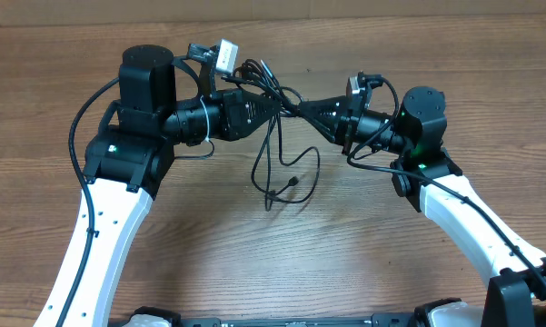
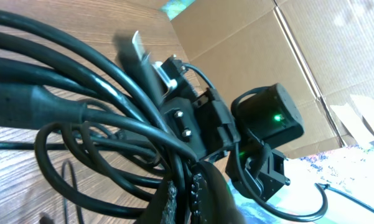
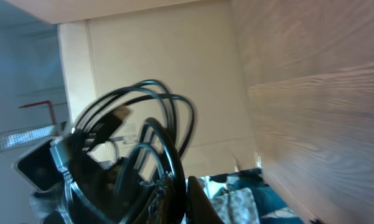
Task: Untangle cables
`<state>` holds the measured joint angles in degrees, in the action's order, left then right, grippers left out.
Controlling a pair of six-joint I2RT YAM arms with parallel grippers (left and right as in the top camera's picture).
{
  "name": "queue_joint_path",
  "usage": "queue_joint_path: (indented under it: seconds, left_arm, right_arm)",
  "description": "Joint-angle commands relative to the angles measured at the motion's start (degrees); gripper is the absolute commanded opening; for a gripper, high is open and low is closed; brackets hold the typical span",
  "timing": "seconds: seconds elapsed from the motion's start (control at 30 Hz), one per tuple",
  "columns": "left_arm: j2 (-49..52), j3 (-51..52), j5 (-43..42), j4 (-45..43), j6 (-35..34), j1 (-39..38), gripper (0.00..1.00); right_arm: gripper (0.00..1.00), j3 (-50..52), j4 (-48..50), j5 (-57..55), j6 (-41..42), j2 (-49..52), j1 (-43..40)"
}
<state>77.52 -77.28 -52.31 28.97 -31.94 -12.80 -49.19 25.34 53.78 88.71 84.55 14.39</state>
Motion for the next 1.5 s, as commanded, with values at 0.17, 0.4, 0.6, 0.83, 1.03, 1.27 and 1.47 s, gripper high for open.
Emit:
queue_joint_path:
  seconds: [0.17,0.4,0.6,0.83,1.03,1.27,1.47]
  left_arm:
    - [-1.4,-0.83,-1.11,-1.86,-1.53,2.19,0.04]
    - [-1.4,-0.83,-1.29,-1.81,-8.81,6.51,0.04]
    - [-1.4,-0.83,-1.27,-1.79,-18.64,8.39,0.04]
    - [-1.4,-0.83,-0.59,-1.79,-24.44,8.46,0.04]
    - [-1.4,-0.83,0.2,-1.77,-23.43,8.46,0.04]
    - [-1.4,-0.83,0.22,0.0,-14.8,8.52,0.04]
    - [-1.4,-0.83,0.26,2.54,-11.56,8.76,0.04]
  right_arm:
    - [0.04,-0.74,-2.12,5.95,-13.81,-0.55,0.11]
    - [0.04,-0.72,-3.13,7.91,-25.24,-0.55,0.11]
    - [0.04,-0.72,-9.16,7.89,-35.69,-0.55,0.11]
    - [0.04,-0.7,-13.57,8.09,-44.06,-0.55,0.13]
    - [0.04,-0.7,-13.55,8.02,-44.0,-0.55,0.11]
    - [0.04,-0.7,-13.97,8.02,-43.8,-0.55,0.11]
    - [0.36,-0.7,-14.51,7.34,-43.87,-0.55,0.11]
